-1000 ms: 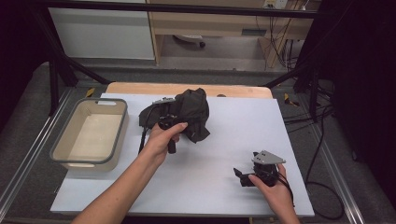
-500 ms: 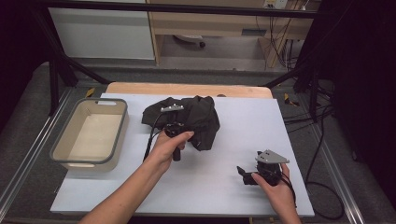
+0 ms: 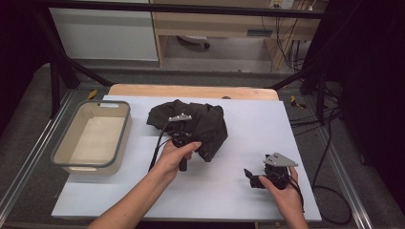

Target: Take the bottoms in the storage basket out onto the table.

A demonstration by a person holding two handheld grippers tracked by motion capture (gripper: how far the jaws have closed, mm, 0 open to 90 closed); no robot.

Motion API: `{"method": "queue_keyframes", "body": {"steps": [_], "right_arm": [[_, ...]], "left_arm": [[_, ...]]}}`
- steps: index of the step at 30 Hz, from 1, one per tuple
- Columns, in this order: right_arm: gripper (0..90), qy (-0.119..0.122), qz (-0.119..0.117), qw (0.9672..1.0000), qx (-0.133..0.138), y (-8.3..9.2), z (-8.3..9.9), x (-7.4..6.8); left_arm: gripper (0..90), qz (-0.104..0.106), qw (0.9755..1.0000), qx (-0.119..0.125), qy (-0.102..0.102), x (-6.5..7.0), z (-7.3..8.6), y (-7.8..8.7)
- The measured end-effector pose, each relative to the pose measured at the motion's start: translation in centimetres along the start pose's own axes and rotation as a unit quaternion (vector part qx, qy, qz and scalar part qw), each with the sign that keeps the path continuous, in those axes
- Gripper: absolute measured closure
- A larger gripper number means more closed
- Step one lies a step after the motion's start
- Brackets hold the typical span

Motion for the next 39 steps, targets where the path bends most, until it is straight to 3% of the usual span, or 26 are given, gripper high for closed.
{"method": "queue_keyframes", "body": {"steps": [31, 35, 39], "right_arm": [[2.3, -0.003, 0.008, 1.0, 0.005, 0.2, 0.0, 0.4], [2.3, -0.004, 0.007, 1.0, 0.004, 0.2, 0.0, 0.4], [2.3, -0.001, 0.006, 1.0, 0.003, 0.2, 0.1, 0.4]], "left_arm": [[69.4, 0.007, 0.9999, -0.009, 0.006, 0.3, 1.9, -0.2], [69.4, 0.01, 0.9998, -0.011, 0.016, 0.4, 2.4, -0.4], [69.6, 0.009, 0.9997, -0.021, 0.01, 0.5, 3.1, -0.8]]}}
Point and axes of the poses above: each handheld gripper's, and its own axes: y roughly backward along the jaws, z roughly out of its underside, x roughly to its right, the point moved 4 cm from there along -y, roughly forward along the jaws, and after that the axes turned 6 degrees about -z, right-handed, at the moved point
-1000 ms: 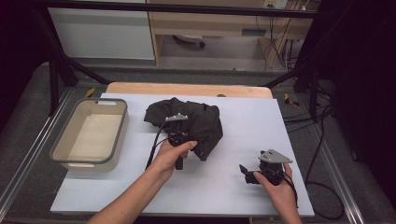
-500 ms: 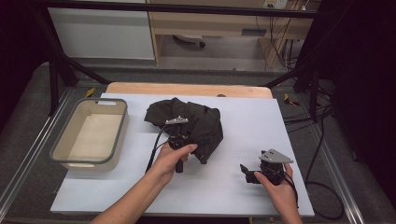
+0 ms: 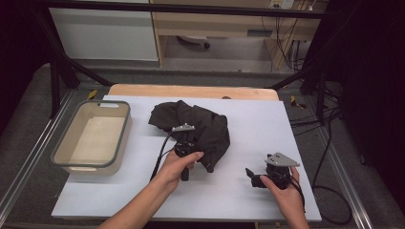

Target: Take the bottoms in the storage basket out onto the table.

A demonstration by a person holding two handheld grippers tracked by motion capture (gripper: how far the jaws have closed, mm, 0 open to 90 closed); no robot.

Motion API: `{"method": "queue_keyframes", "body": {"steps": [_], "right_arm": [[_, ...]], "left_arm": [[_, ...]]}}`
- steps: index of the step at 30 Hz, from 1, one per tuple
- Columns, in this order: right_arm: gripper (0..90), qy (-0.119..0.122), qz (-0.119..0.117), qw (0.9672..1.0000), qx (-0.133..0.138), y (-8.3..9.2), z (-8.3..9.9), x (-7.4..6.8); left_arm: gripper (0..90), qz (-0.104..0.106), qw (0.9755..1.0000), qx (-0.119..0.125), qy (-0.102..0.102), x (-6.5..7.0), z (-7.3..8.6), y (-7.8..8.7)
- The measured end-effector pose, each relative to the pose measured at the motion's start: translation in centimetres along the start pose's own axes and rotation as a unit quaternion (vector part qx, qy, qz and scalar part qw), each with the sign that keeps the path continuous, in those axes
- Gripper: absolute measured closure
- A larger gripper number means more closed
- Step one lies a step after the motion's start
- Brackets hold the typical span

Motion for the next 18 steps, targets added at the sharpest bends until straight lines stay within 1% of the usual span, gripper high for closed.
{"method": "queue_keyframes", "body": {"steps": [1, 5, 9, 12, 18], "right_arm": [[2.3, -0.002, 0.002, 1.0, 0.0, 0.1, 0.0, 0.0], [2.3, -0.003, 0.007, 1.0, -0.001, 0.1, 0.1, 0.1], [2.3, -0.004, 0.007, 1.0, -0.001, 0.1, 0.0, 0.2], [2.3, -0.003, 0.009, 1.0, -0.002, 0.1, 0.1, 0.2], [2.5, -0.002, 0.012, 0.9999, -0.004, 0.1, 0.1, 0.3]], "left_arm": [[69.6, -0.001, 1.0, -0.005, -0.002, 0.0, 0.4, -0.2], [69.7, 0.002, 1.0, -0.009, -0.001, 0.2, 1.0, -0.5], [69.8, 0.003, 1.0, -0.009, 0.001, 0.4, 1.3, -0.6], [69.8, 0.003, 0.9999, -0.011, -0.005, 0.5, 1.5, -0.6], [69.9, 0.007, 0.9998, -0.018, -0.006, 0.9, 2.2, -0.8]]}}
Point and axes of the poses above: each handheld gripper's, and its own axes: y roughly backward along the jaws, z roughly out of its underside, x roughly to its right, the point moved 4 cm from there along -y, roughly forward along the jaws, and after that the axes turned 6 degrees about -z, right-handed, at the moved point
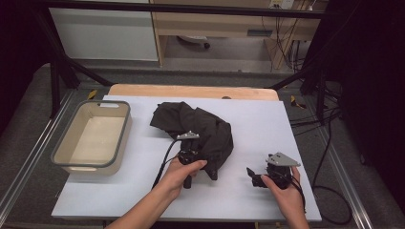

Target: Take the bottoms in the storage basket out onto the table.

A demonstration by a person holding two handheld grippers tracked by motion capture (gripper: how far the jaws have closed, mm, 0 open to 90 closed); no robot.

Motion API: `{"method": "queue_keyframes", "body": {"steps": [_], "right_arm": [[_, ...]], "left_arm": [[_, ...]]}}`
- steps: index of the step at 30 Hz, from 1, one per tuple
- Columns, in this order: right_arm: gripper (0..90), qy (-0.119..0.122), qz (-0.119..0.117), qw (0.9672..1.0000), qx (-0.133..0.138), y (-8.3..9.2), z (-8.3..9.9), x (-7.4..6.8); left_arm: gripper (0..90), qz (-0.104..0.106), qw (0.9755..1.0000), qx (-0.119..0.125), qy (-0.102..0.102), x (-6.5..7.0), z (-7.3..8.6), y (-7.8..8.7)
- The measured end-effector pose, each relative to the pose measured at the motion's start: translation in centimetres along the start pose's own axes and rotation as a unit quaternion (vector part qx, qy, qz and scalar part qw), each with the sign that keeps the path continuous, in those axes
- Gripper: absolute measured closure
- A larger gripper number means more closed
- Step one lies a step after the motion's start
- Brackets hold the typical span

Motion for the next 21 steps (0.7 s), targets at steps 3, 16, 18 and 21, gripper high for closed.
{"method": "queue_keyframes", "body": {"steps": [3, 16, 18, 21], "right_arm": [[2.6, -0.002, 0.003, 1.0, -0.004, 0.0, 0.1, 0.0], [2.6, -0.002, 0.005, 1.0, -0.004, 0.0, 0.1, 0.1], [2.6, -0.001, 0.005, 1.0, -0.004, 0.0, 0.1, 0.1], [2.6, -0.001, 0.005, 1.0, -0.005, 0.0, 0.1, 0.1]], "left_arm": [[69.8, 0.004, 1.0, -0.006, 0.003, 0.3, 0.6, -0.1], [69.7, 0.017, 0.9996, -0.022, 0.002, 1.4, 2.5, -0.6], [69.7, 0.015, 0.9997, -0.021, -0.003, 1.4, 2.6, -0.6], [69.7, 0.014, 0.9997, -0.02, -0.006, 1.4, 2.7, -0.5]]}}
Point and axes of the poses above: each handheld gripper's, and its own axes: y roughly backward along the jaws, z roughly out of its underside, x roughly to its right, the point moved 4 cm from there along -y, roughly forward along the jaws, and after that the axes turned 6 degrees about -z, right-handed, at the moved point
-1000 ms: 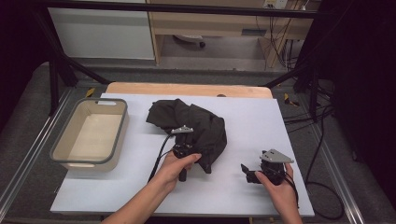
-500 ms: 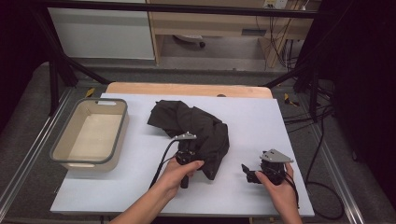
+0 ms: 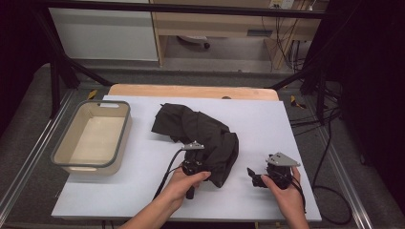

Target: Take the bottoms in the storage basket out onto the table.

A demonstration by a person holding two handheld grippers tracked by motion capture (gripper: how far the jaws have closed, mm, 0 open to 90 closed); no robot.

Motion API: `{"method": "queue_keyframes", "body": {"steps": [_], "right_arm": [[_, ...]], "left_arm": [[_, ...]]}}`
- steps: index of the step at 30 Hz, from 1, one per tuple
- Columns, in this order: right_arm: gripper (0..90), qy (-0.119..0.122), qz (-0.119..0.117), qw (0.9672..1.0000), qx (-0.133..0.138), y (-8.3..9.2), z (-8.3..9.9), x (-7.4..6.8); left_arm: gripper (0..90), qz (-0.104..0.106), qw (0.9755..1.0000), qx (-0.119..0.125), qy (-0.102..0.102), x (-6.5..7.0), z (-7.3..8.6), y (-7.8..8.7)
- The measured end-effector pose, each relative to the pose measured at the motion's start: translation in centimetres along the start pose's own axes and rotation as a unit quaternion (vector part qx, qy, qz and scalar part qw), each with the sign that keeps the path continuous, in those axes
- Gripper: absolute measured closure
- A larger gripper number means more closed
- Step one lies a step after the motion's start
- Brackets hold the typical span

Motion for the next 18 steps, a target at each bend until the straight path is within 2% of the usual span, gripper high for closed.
{"method": "queue_keyframes", "body": {"steps": [13, 18], "right_arm": [[2.7, 0.001, -0.001, 1.0, -0.004, -0.02, 0.07, -0.08], [2.7, 0.003, -0.001, 1.0, -0.004, 0.0, 0.07, -0.1]], "left_arm": [[68.4, -0.008, 0.9998, 0.007, -0.018, -0.11, 0.29, 0.09], [68.3, -0.005, 1.0, 0.005, -0.005, 0.02, 0.24, 0.11]]}}
Point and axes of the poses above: each handheld gripper's, and its own axes: y roughly backward along the jaws, z roughly out of its underside, x roughly to its right, the point moved 4 cm from there along -y, roughly forward along the jaws, and after that the axes turned 6 degrees about -z, right-handed, at the moved point
